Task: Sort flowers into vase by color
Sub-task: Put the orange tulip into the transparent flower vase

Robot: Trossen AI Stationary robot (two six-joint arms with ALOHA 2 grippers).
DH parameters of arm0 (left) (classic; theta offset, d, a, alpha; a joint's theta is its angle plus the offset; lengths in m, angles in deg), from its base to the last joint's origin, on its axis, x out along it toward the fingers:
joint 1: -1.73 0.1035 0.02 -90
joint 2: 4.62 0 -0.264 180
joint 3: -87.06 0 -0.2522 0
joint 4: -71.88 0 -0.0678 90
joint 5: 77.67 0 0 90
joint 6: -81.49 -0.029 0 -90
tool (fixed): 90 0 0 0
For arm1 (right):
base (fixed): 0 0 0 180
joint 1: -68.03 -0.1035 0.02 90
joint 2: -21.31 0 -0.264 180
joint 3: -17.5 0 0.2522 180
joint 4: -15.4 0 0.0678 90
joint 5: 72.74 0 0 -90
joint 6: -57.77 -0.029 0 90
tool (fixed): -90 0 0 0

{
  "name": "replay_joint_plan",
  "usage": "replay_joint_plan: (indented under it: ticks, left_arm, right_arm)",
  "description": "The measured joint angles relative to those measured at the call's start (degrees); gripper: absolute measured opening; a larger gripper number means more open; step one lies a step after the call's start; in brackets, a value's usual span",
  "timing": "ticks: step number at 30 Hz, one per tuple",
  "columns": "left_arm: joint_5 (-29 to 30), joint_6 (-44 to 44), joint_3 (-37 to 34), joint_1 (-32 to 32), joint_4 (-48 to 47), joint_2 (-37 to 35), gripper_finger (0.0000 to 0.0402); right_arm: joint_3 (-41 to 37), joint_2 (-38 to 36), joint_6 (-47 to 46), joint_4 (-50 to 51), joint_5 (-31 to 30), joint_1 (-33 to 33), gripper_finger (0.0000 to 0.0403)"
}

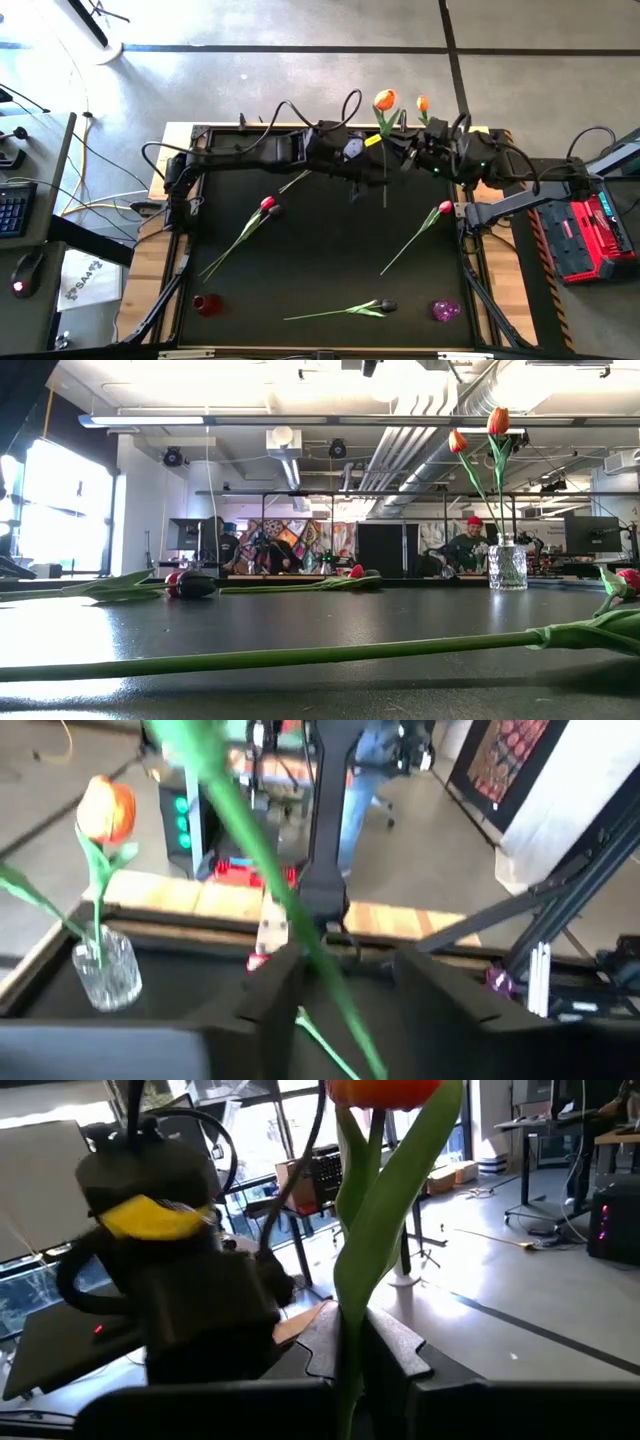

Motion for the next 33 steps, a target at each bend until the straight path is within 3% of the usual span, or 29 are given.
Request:
replay_joint_plan:
  ticks: [4,6,28,33]
  left_arm:
    - [-1.19,0.82,-0.01,0.34,-3.43,0.02,0.0036]
    - [-1.28,0.78,-0.01,0.38,-4.53,0.02,0.0011]
    - [-0.13,-2.67,-0.05,0.33,-9.49,-3.49,0.0000]
    - [-0.12,-3.18,-0.05,0.33,-10.52,-3.93,0.0000]
  right_arm:
    - [0.00,-0.11,0.16,-0.04,1.21,0.01,0.0013]
    - [0.00,-0.11,0.62,0.07,1.75,0.00,0.0013]
    - [0.07,-2.80,-0.40,2.47,5.23,0.15,0.0020]
    - [0.07,-3.06,-1.38,3.11,5.19,0.15,0.0053]
